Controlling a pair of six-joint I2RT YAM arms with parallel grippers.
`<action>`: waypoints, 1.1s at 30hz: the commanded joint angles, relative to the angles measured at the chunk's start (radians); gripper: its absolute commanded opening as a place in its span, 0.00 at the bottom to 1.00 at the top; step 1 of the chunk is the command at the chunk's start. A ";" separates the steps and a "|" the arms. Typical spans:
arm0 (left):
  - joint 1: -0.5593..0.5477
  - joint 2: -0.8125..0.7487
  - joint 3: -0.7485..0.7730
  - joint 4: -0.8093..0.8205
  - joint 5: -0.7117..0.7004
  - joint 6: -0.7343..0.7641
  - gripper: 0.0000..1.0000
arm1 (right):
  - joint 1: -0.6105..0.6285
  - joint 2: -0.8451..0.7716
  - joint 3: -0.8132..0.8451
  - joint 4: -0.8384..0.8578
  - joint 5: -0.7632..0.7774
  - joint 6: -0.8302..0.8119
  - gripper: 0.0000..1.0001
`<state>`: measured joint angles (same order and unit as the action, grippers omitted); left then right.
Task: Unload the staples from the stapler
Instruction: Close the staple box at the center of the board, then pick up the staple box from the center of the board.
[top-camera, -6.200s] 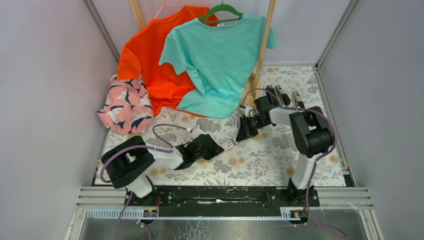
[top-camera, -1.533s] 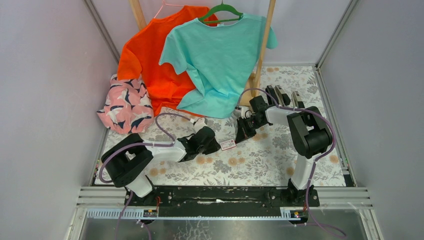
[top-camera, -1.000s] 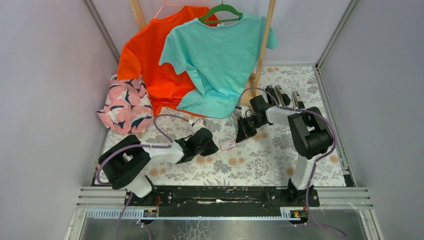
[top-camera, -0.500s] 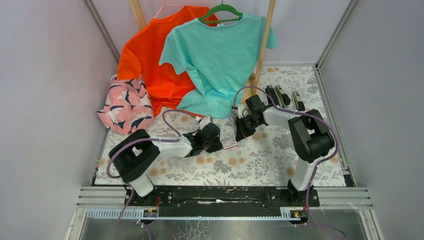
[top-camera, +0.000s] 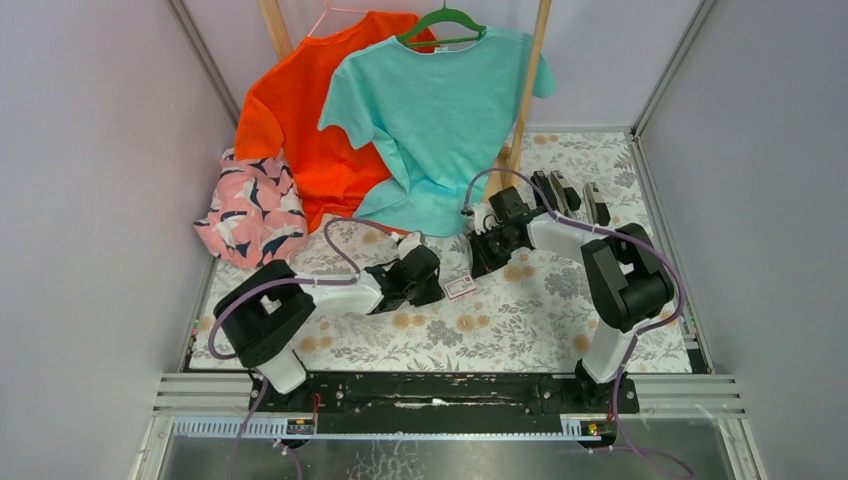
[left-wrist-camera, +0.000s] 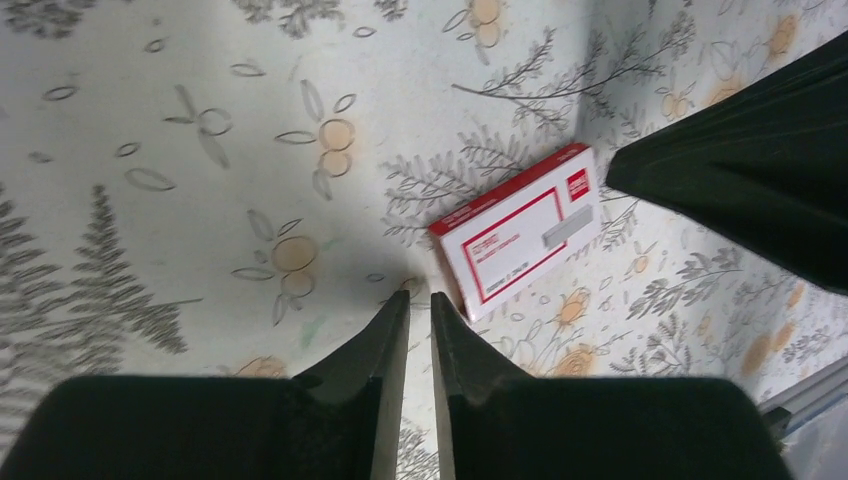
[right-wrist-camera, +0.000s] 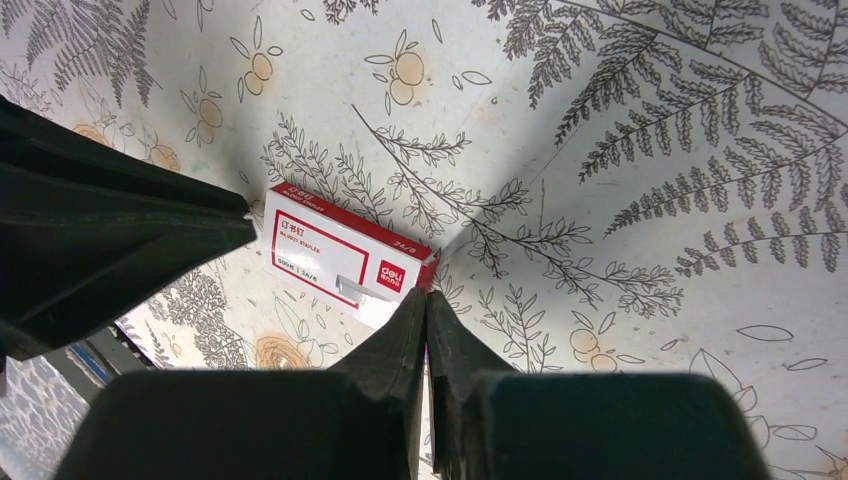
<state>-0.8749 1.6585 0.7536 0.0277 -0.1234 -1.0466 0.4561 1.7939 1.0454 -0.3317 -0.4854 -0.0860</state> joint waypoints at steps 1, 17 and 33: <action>0.007 -0.053 -0.065 -0.165 -0.046 0.051 0.23 | -0.017 -0.050 0.019 -0.017 0.012 -0.031 0.09; 0.011 -0.739 -0.452 0.473 -0.030 0.391 0.86 | -0.023 -0.489 0.044 -0.321 -0.517 -0.852 0.76; 0.024 -0.917 -0.629 0.494 -0.058 0.410 1.00 | 0.054 -0.141 0.162 -0.480 -0.356 -1.460 0.88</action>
<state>-0.8562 0.7712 0.1658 0.5411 -0.1398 -0.6373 0.4824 1.5936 1.1595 -0.8742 -0.9508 -1.5738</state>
